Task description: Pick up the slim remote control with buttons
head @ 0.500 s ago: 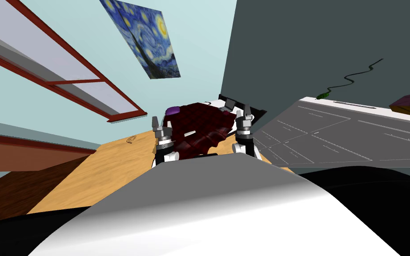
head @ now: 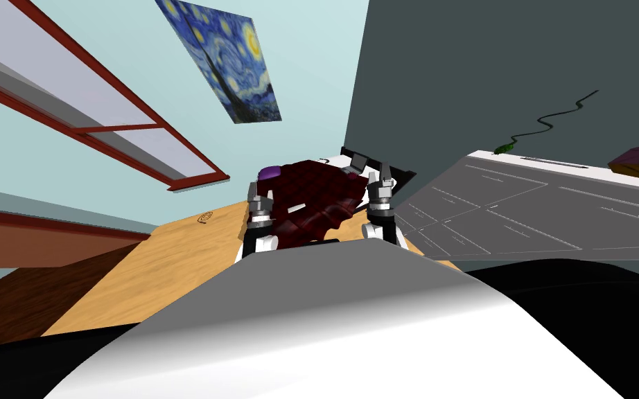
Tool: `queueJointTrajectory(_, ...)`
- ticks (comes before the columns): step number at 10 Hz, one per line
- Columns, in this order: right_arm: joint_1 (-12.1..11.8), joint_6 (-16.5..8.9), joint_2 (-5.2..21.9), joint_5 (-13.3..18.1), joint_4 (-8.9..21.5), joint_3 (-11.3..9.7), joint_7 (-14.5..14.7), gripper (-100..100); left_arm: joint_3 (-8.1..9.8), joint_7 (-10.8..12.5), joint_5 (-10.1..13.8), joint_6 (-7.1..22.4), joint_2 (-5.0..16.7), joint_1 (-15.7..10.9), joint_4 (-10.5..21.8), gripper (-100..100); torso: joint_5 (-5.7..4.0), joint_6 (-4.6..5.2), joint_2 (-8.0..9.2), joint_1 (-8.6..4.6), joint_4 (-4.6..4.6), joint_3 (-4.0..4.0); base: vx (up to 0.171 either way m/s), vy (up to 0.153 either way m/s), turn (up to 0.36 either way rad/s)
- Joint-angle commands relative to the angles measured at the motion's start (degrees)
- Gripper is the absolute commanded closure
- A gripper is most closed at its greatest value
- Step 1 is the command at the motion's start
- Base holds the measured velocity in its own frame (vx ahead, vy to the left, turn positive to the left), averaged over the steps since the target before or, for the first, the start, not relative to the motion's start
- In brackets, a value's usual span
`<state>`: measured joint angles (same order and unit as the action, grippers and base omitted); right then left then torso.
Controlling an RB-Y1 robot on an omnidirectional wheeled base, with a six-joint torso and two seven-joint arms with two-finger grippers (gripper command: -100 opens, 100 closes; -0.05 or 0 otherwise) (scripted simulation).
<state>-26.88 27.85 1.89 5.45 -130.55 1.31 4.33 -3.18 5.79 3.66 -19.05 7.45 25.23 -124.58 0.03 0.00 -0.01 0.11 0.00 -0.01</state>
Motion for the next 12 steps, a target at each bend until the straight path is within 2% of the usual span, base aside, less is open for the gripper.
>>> queueJointTrajectory(1, 0.0, 0.0, 0.0, 0.0, 0.0, 0.0, 0.0, 0, -0.37, 0.18, 2.02, 2.86, 1.66, -1.39, 1.29, -100, 0.0, 0.0, 0.0, 0.0, 0.0, 0.0, -0.008, 0.034, -0.009)
queueJointTrajectory(5, 0.0, 0.0, 0.0, 0.0, 0.0, 0.0, 0.0, 0, -1.77, 0.44, 7.91, 10.06, 5.08, -5.27, 4.94, -100, 0.02, 0.0, 0.01, 0.07, 0.0, 0.01, -0.005, 0.043, -0.013)
queueJointTrajectory(6, 0.0, 0.0, 0.0, 0.0, 0.0, 0.0, 0.0, 0, -1.77, 0.44, 7.91, 10.86, 5.08, -5.27, 4.94, -100, 0.02, 0.0, 0.01, 0.09, 0.0, 0.01, -0.002, 0.03, -0.008)
queueJointTrajectory(7, 0.0, 0.0, 0.0, 0.0, 0.0, 0.0, 0.0, 0, -2.16, 0.5, 9.48, 12.62, 5.86, -6.31, 5.93, -100, 0.01, -0.01, 0.01, 0.03, 0.0, 0.0, -0.002, 0.024, -0.008)
queueJointTrajectory(8, 0.0, 0.0, 0.0, 0.0, 0.0, 0.0, 0.0, 0, -2.16, 0.5, 9.48, 13.06, 5.86, -6.31, 5.93, -100, 0.0, 0.0, 0.01, -0.01, 0.0, 0.0, -0.001, 0.017, -0.006)
queueJointTrajectory(10, 0.0, 0.0, 0.0, 0.0, 0.0, 0.0, 0.0, 0, -2.92, 0.65, 12.6, 16.79, 7.3, -8.44, 7.98, -100, -0.01, 0.0, -0.01, -0.03, 0.0, -0.01, 0.004, 0.023, -0.01)
queueJointTrajectory(11, 0.0, 0.0, 0.0, 0.0, 0.0, 0.0, 0.0, 0, -2.92, 0.65, 12.6, 17.75, 7.3, -8.44, 7.98, -100, 0.0, 0.0, -0.03, 0.0, -0.01, -0.02, 0.006, 0.025, -0.008)
queueJointTrajectory(12, 0.0, 0.0, 0.0, 0.0, 0.0, 0.0, 0.0, 0, -3.27, 0.73, 14.11, 19.99, 7.99, -9.51, 9.06, -100, 0.0, -0.01, -0.03, -0.01, -0.01, -0.02, 0.006, 0.02, -0.007)
